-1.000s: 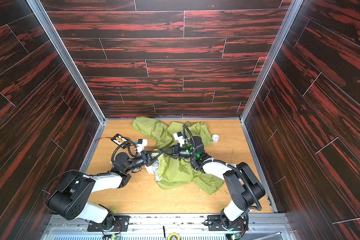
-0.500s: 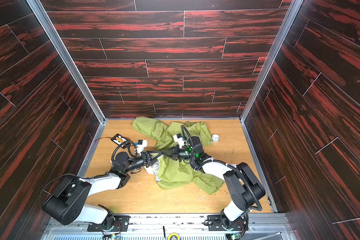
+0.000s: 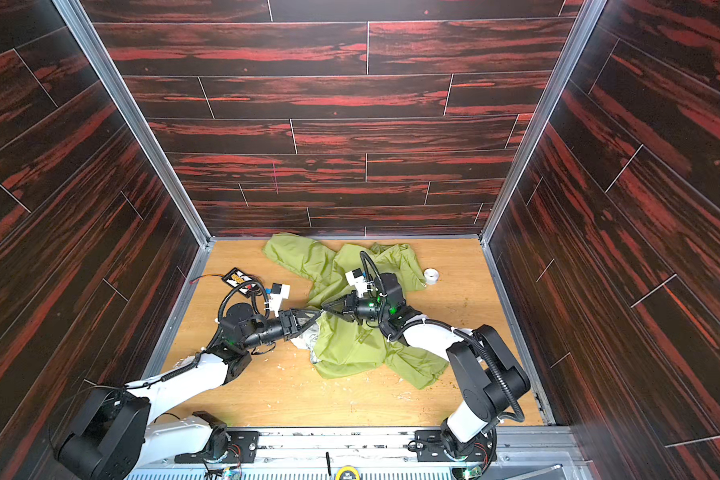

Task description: Zip up the jacket

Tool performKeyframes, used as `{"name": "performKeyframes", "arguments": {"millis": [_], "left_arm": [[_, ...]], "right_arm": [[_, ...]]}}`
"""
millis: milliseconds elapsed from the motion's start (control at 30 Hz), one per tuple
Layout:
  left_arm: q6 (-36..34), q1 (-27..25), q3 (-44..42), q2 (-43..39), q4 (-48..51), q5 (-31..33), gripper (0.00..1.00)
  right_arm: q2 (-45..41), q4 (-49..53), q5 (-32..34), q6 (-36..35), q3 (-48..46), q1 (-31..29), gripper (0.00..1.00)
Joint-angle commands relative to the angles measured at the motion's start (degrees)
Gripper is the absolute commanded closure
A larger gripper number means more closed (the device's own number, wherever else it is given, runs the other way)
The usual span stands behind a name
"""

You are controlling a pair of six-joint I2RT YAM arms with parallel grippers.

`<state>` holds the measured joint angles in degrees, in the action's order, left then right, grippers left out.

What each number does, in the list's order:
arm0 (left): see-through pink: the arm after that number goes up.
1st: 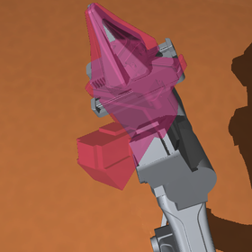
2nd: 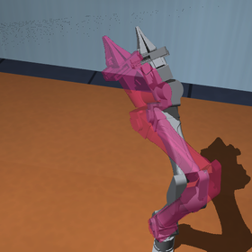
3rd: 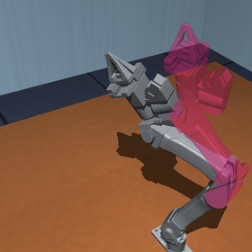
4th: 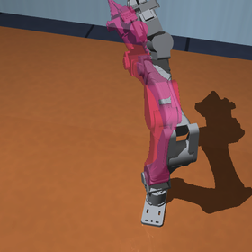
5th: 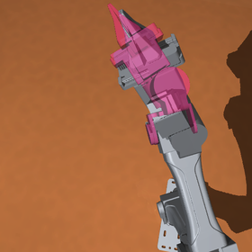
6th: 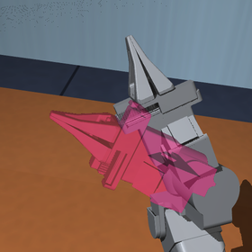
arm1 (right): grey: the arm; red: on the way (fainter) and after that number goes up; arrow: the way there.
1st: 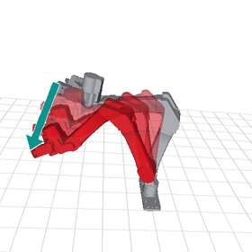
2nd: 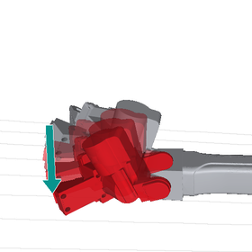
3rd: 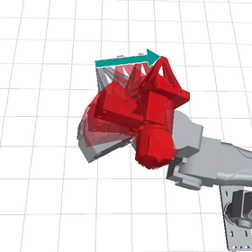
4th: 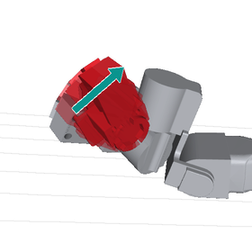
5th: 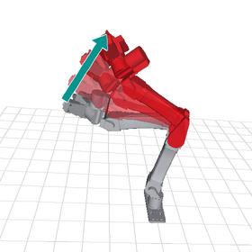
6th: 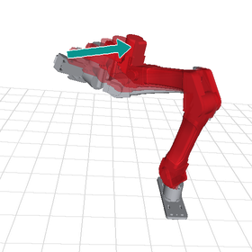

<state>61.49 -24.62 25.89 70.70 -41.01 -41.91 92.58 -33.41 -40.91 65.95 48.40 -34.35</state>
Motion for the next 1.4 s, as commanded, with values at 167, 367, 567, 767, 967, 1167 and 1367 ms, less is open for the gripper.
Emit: {"name": "performKeyframes", "arguments": {"millis": [167, 367, 567, 767, 967, 1167, 1367], "left_arm": [[-4.05, -1.36, 2.16, 1.09, 3.37, -0.6, 0.61], [-3.06, -1.31, 0.97, 1.06, 1.59, -0.45, 0.86], [-3.01, -1.31, -1.24, -0.43, 2.02, -0.12, 1.0], [-3.62, -1.35, -2.58, -2.83, 3.54, 0.38, 1.0], [-3.69, -1.31, -3.2, -4.03, 4.39, 0.51, 1.0], [-3.56, -1.19, -2.6, -4.15, 5.11, 2.17, 0.88], [-1.34, -1.18, -3.01, -5.04, 2.55, 5.99, 0.59]], "right_arm": [[0.24, 0.17, 0.83, 0.51, 2.05, -0.64, 1.0], [-0.35, 1.7, 1.84, -0.4, 1.89, -0.6, 1.0], [-1.83, 4.69, 4.95, -2.5, 1.61, -0.58, 1.0], [-3.61, 8.39, 8.47, -4.81, 1.35, -0.19, 1.0], [-4.07, 9.76, 9.68, -5.67, 1.43, -0.02, 1.0], [-3.37, 8.36, 7.82, -5.21, 1.94, -0.7, 1.0], [-3.02, 8.38, 7.33, -5.13, 2.84, -1.61, 1.0]]}}
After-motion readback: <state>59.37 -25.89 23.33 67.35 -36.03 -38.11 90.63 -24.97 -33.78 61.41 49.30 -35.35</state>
